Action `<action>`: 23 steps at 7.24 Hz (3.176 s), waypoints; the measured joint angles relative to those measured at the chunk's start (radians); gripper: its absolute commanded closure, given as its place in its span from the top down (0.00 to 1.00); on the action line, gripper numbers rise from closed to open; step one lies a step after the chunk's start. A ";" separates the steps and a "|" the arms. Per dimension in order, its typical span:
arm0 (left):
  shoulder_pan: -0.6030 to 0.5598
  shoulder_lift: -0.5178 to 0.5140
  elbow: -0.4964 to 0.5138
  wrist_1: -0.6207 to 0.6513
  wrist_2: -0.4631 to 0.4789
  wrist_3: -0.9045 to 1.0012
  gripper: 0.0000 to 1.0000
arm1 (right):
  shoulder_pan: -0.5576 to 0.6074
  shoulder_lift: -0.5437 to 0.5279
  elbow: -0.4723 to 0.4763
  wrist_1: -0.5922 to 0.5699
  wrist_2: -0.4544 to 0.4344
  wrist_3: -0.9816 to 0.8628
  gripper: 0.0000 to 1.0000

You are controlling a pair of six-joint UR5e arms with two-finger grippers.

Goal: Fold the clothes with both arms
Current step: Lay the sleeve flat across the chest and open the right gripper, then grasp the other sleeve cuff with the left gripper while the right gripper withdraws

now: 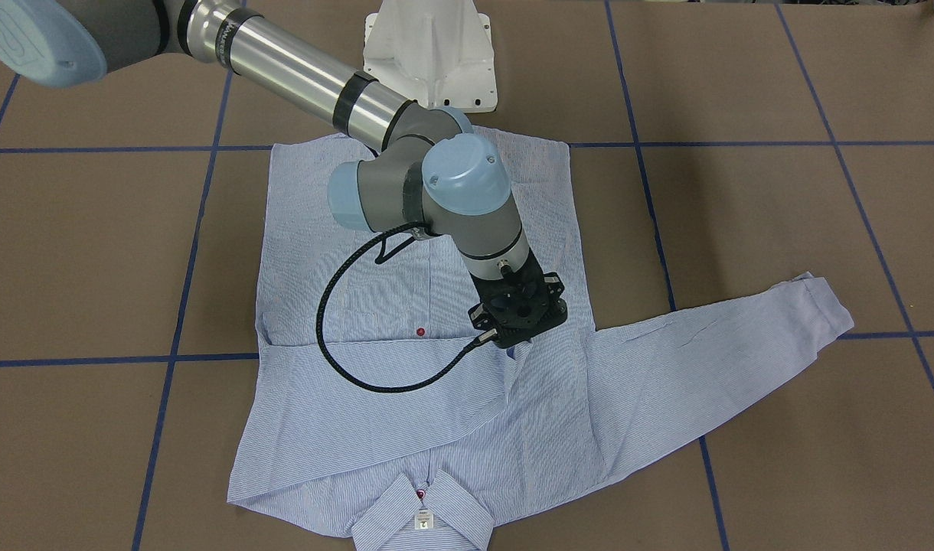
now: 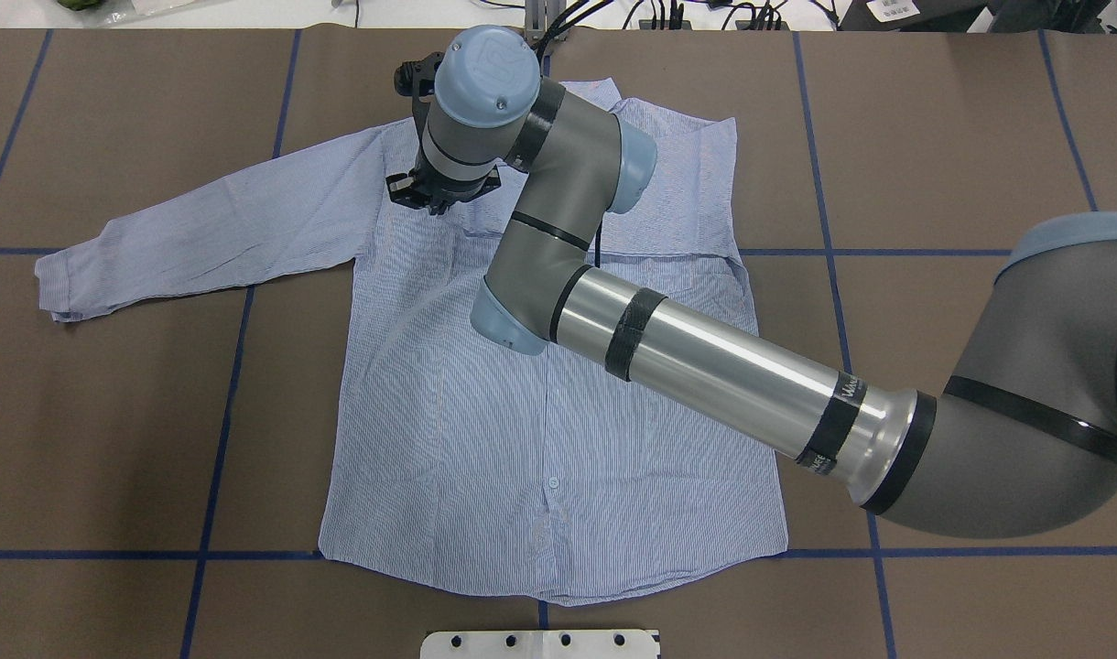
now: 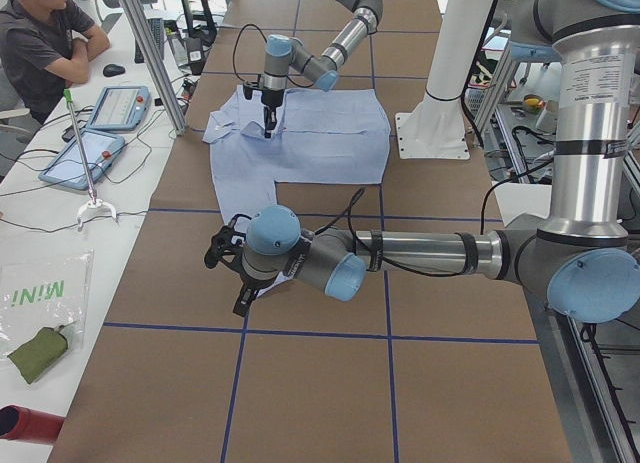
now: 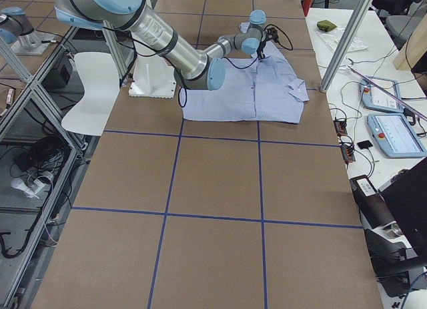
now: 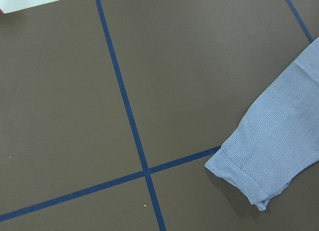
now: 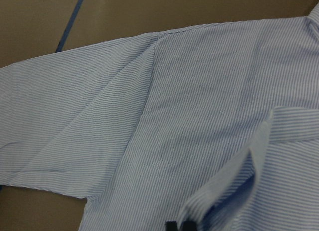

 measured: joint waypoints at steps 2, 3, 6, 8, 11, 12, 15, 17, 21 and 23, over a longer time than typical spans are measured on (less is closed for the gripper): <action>0.002 -0.005 0.003 -0.001 0.000 -0.011 0.99 | -0.020 0.012 0.007 0.004 -0.040 0.032 1.00; 0.013 -0.010 0.006 -0.012 0.001 -0.051 0.99 | -0.025 0.012 0.039 -0.027 -0.047 0.069 1.00; 0.158 -0.012 0.040 -0.249 0.114 -0.435 0.99 | -0.024 -0.008 0.269 -0.426 -0.048 0.088 1.00; 0.286 -0.009 0.102 -0.464 0.201 -0.713 0.99 | 0.015 -0.100 0.457 -0.643 -0.047 0.085 1.00; 0.476 -0.006 0.178 -0.638 0.392 -1.059 0.91 | 0.132 -0.435 0.841 -0.779 -0.002 -0.082 1.00; 0.534 -0.008 0.206 -0.670 0.462 -1.125 0.86 | 0.184 -0.516 0.909 -0.790 0.045 -0.151 1.00; 0.614 -0.010 0.253 -0.706 0.549 -1.187 0.68 | 0.269 -0.614 0.975 -0.795 0.122 -0.253 1.00; 0.619 -0.005 0.259 -0.707 0.556 -1.189 0.40 | 0.271 -0.617 0.975 -0.795 0.126 -0.255 1.00; 0.617 0.002 0.256 -0.707 0.549 -1.190 0.00 | 0.264 -0.613 0.972 -0.795 0.125 -0.245 1.00; 0.614 0.003 0.252 -0.707 0.545 -1.188 0.00 | 0.261 -0.613 0.971 -0.794 0.123 -0.243 1.00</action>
